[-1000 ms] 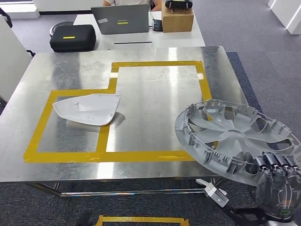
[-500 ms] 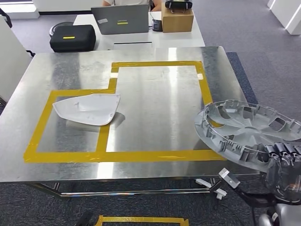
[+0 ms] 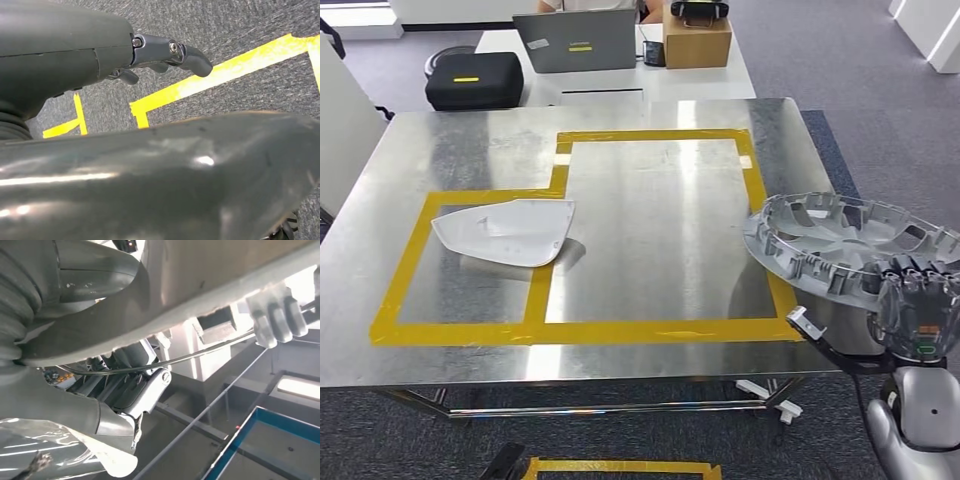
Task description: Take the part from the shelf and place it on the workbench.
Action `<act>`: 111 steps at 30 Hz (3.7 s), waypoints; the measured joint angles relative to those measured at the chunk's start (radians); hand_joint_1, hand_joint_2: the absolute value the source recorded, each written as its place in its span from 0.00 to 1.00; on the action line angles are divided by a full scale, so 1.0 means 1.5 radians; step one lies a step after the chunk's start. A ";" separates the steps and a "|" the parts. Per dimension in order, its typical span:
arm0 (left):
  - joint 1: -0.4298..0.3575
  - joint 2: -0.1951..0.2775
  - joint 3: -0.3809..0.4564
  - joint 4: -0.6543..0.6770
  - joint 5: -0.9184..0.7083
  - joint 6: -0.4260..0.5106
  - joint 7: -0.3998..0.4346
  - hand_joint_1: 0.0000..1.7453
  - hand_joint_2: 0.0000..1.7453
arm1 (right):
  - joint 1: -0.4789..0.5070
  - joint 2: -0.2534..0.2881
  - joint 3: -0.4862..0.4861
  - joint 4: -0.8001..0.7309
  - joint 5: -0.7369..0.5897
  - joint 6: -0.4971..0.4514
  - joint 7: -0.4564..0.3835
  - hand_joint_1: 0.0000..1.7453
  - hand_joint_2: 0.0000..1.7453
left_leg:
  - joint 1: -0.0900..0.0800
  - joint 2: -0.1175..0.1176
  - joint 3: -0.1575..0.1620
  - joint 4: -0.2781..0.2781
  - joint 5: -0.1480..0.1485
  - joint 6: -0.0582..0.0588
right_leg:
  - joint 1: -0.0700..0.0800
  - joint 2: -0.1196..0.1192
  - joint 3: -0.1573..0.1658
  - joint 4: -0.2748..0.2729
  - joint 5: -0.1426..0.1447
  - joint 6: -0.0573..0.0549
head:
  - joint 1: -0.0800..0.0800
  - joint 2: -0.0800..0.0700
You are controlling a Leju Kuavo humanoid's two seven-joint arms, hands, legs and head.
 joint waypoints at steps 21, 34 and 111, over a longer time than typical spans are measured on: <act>-0.014 -0.001 -0.034 0.000 -0.052 -0.003 0.027 0.00 0.00 | -0.226 0.050 0.241 0.188 -0.018 0.000 -0.033 1.00 1.00 | 0.000 -0.001 -0.002 0.000 0.001 0.000 | 0.000 -0.001 -0.001 0.000 0.001 0.000 | 0.000 0.000; -0.020 -0.001 -0.055 0.000 -0.077 0.003 0.044 0.00 0.00 | -0.269 0.124 0.320 0.248 -0.065 0.020 -0.058 1.00 1.00 | 0.000 -0.001 -0.002 0.000 0.001 0.000 | 0.000 -0.001 -0.001 0.000 0.001 0.000 | 0.000 0.000; 0.001 -0.002 -0.019 0.000 -0.064 -0.048 0.054 0.00 0.00 | -0.535 0.181 0.569 0.190 -0.066 0.392 0.246 0.00 1.00 | 0.000 -0.001 -0.004 0.003 0.002 0.001 | 0.001 0.000 -0.002 0.001 0.002 0.000 | 0.000 0.000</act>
